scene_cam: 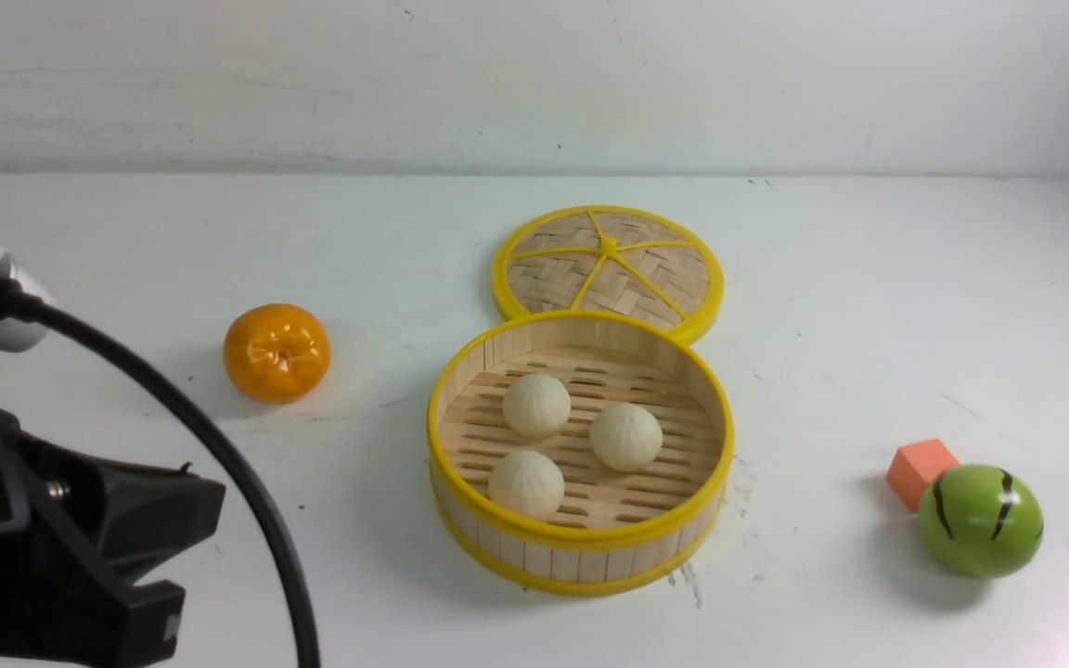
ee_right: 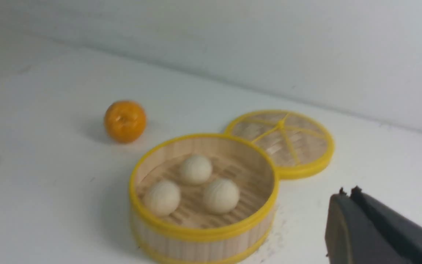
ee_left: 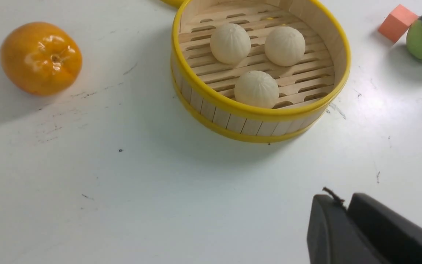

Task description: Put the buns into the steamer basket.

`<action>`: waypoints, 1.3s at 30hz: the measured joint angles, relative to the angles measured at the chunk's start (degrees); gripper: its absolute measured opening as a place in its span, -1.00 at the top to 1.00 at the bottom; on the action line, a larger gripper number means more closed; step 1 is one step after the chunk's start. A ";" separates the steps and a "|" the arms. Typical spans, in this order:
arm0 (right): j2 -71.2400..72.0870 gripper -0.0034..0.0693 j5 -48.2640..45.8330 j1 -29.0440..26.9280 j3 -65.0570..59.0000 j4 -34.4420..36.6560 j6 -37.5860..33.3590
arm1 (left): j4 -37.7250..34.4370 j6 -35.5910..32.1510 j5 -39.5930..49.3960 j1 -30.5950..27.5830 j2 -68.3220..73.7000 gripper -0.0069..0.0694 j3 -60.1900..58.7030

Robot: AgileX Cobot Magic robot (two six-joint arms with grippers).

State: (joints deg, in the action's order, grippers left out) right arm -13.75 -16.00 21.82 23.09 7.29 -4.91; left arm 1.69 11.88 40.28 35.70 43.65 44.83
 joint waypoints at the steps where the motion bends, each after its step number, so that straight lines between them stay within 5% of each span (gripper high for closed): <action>1: 1.62 0.96 3.55 -2.55 -3.91 -0.05 0.00 | 0.00 0.00 0.00 0.00 0.00 0.64 0.00; 6: 8.41 0.96 13.10 -15.45 -18.70 -0.40 0.00 | 0.00 0.00 0.00 0.00 0.00 0.62 0.00; 12: 14.18 0.96 7.08 -23.30 -24.54 -0.60 0.00 | 0.00 0.00 0.00 0.00 0.00 0.62 0.00; 24: 14.32 0.96 -5.22 -24.46 -24.20 -2.14 0.00 | -0.05 0.00 0.00 0.00 0.00 0.62 0.00; 39: 14.32 0.96 -6.23 -24.51 -23.97 -2.32 0.00 | -0.05 0.00 0.00 0.00 0.00 0.58 0.00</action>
State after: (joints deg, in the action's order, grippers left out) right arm 0.57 -22.22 -2.68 -0.87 4.97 -4.91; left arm 1.64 11.88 40.28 35.70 43.65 44.83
